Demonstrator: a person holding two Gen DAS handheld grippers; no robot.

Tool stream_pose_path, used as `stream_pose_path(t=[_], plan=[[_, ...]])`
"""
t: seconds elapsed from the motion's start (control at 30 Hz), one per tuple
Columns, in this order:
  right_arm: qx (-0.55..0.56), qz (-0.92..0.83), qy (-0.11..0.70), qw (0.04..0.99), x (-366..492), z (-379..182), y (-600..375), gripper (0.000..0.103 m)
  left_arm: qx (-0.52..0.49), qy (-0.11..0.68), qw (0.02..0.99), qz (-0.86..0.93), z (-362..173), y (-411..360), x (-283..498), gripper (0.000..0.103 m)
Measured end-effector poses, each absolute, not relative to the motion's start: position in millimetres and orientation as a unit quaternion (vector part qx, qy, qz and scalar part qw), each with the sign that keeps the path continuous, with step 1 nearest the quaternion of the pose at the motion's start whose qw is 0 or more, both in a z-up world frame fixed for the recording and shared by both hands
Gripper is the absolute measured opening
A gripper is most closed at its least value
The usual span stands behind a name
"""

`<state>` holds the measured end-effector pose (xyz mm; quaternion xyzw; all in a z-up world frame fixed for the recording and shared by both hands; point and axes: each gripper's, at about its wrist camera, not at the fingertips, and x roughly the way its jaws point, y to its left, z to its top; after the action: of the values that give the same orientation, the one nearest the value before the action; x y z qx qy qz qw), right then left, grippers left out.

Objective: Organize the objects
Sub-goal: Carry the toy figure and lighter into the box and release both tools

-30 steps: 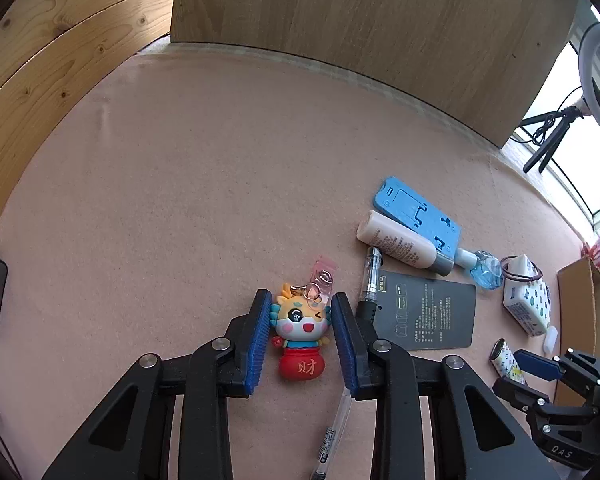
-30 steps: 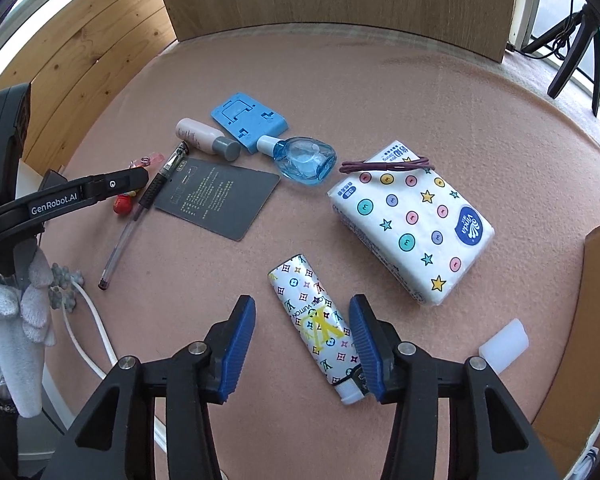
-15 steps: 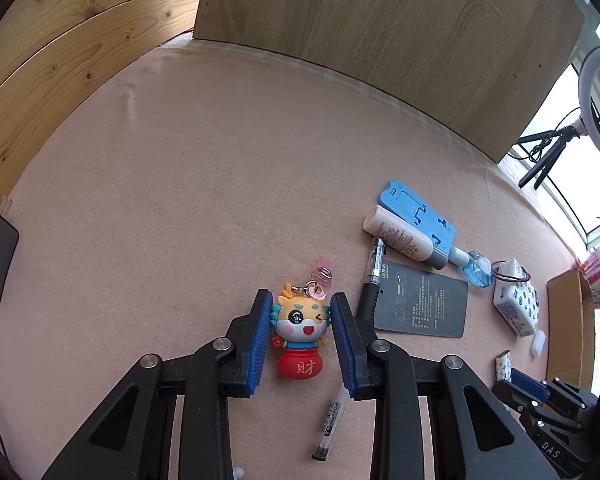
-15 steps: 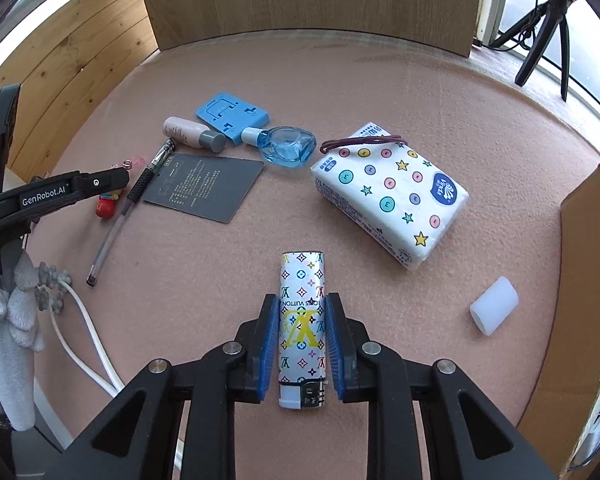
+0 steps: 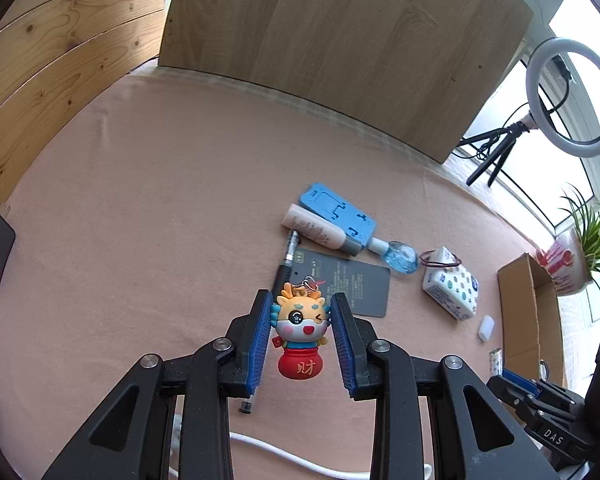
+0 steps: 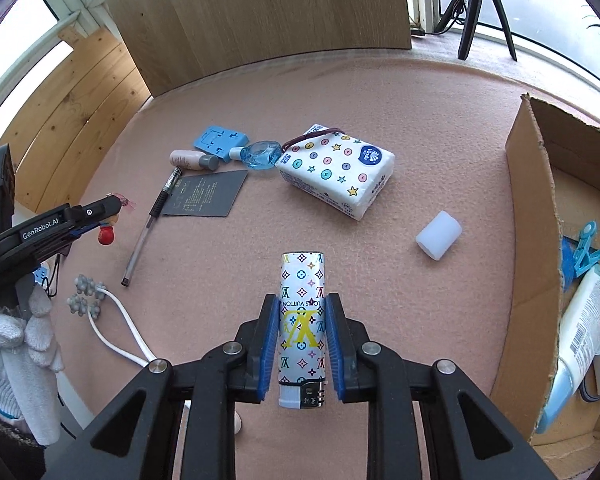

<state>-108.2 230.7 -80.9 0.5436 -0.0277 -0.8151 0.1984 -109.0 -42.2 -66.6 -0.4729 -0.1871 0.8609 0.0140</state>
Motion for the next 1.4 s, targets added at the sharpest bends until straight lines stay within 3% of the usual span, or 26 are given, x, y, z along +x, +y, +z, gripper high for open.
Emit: stream_pose_path(t=[0.47,0.97,1.4], plan=[[0.513,-0.843,-0.069,0.145,-94,-43,324,0.021,-0.472,-0.151,0.121,0.86,-48,84,-118,0.032],[0.505,-0.853,-0.107,0.078,-70,-45,416,0.021,-0.474,-0.108,0.235,0.842,-28,219,-112,0.032],[0.5,-0.857,-0.109,0.064,-67,-50,443,0.021,-0.479,-0.043,0.251,0.84,-34,302,-121,0.032]])
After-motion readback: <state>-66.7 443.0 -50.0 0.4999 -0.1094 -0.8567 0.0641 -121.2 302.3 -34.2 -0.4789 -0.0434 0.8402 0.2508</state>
